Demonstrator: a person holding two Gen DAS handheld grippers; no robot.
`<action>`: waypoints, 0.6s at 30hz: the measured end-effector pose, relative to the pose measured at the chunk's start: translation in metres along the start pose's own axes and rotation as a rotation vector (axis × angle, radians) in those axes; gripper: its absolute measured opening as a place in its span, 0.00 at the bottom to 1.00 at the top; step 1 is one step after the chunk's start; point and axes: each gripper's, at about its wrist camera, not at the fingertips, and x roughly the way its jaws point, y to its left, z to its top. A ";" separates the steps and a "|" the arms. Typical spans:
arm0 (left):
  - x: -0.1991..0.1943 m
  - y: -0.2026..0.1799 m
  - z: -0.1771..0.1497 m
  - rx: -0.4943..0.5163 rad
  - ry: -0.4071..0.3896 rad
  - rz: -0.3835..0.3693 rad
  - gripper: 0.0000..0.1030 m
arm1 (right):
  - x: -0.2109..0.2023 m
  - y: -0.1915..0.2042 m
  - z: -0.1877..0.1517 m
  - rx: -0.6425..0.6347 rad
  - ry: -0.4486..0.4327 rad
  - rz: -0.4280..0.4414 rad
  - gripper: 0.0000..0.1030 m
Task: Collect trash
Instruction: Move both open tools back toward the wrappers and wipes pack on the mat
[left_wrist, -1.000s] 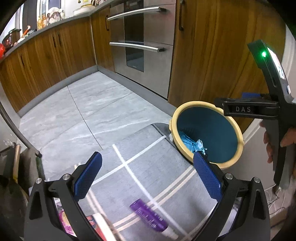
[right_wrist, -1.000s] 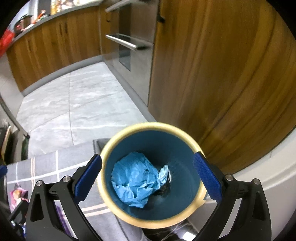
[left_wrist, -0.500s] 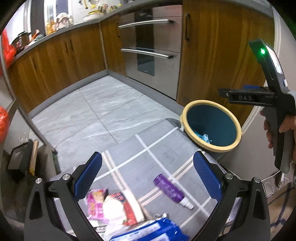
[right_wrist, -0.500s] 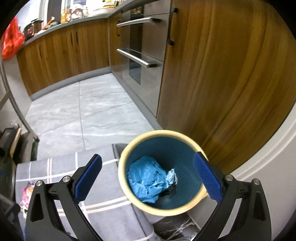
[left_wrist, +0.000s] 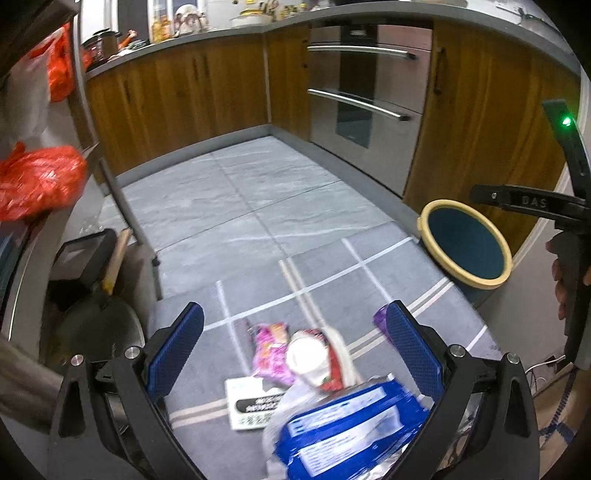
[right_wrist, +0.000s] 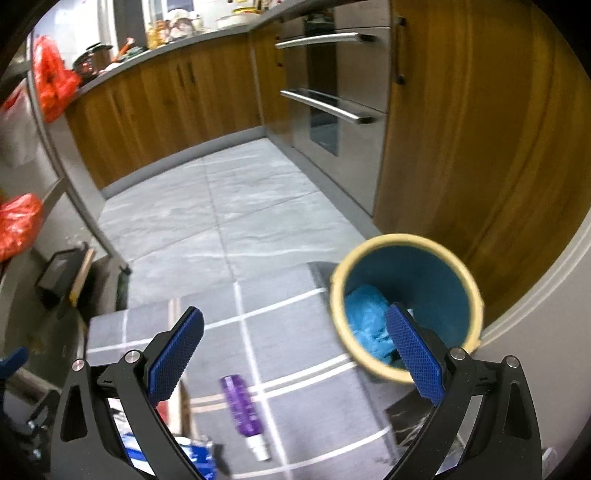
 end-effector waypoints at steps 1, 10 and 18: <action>-0.002 0.006 -0.004 -0.006 0.001 0.010 0.94 | 0.000 0.005 -0.002 -0.002 0.004 0.008 0.95; -0.010 0.042 -0.030 -0.019 -0.004 0.030 0.94 | -0.003 0.055 -0.023 -0.059 0.061 0.092 0.95; 0.000 0.062 -0.043 -0.031 0.052 0.023 0.94 | 0.012 0.085 -0.042 -0.067 0.160 0.141 0.95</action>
